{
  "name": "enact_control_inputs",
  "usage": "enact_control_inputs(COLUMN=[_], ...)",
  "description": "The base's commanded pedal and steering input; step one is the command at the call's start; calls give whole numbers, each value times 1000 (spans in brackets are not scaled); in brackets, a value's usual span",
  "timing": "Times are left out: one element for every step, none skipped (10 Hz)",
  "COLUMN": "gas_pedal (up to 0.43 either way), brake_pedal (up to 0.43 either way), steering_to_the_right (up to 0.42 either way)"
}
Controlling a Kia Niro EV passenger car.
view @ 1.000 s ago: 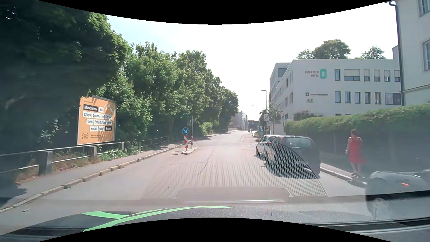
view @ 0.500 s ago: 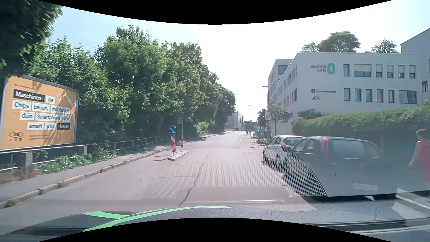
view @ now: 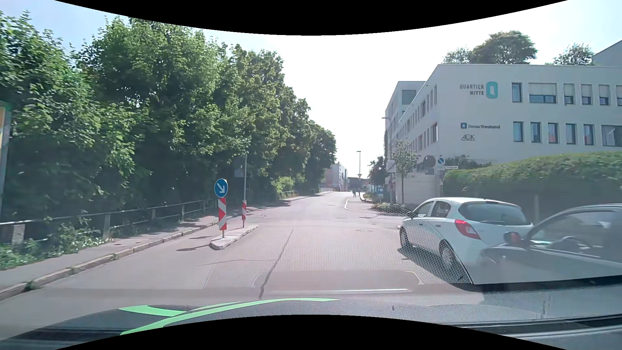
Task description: Follow the waypoints while adhering to traffic rules and regulations
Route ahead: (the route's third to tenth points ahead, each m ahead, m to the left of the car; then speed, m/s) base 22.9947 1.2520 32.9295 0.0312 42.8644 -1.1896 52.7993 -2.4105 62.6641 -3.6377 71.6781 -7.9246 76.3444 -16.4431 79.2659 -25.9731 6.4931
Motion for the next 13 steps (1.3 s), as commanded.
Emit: enact_control_inputs(gas_pedal=[0,0,0,0,0,0,0,0,0,0,0,0,0], brake_pedal=[128,140,152,152,152,152,152,159,165,165,165,171,171], steering_to_the_right=[26,26,25,23,22,20,18,17,16,16,16,15,13])
